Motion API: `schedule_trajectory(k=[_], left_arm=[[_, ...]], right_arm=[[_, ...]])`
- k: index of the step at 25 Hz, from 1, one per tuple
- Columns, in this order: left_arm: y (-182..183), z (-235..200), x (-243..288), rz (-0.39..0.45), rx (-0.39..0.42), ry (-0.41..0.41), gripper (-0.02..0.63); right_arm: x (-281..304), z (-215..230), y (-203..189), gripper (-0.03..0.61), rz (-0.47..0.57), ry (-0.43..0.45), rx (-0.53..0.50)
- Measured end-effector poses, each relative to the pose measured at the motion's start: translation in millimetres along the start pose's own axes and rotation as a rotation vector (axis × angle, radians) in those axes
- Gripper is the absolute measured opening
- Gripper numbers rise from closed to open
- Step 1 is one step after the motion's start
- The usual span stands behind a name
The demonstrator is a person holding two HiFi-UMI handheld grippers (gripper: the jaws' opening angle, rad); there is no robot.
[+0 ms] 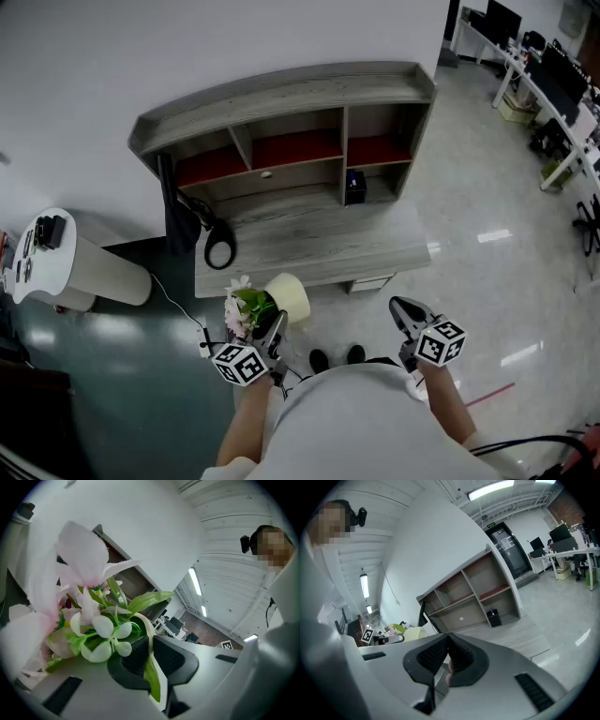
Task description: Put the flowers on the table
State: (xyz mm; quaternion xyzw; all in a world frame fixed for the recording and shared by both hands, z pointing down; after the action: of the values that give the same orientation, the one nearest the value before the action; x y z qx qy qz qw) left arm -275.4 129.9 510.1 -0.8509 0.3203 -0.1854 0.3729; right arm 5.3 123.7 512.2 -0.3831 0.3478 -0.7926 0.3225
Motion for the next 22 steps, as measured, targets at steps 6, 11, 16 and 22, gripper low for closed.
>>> schedule_trajectory(k=[6, 11, 16, 22], left_arm=[[2, -1, 2, 0.002, 0.003, 0.001, 0.044], [1, -1, 2, 0.003, 0.003, 0.007, 0.044], [-1, 1, 4, 0.004, 0.007, 0.013, 0.044], [-5, 6, 10, 0.01, 0.001, 0.018, 0.044]], right_arm=[[3, 0, 0, 0.017, -0.005, 0.006, -0.004], [3, 2, 2, 0.017, -0.005, 0.011, -0.008], [2, 4, 3, 0.017, -0.006, 0.02, -0.013], [-1, 10, 4, 0.017, -0.011, 0.034, -0.011]])
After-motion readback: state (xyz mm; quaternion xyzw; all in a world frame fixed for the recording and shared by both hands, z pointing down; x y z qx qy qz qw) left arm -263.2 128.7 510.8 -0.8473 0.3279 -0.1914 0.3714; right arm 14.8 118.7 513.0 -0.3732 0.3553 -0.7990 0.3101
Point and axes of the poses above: the fingertips, and each gripper's own axes: x forward along the fingers, z to its right, y out of its top, the point moved 1 cm from there along -x, backward along the fingers, and after that the axes turned 10 degrees about -y, right-handed, at the moved point
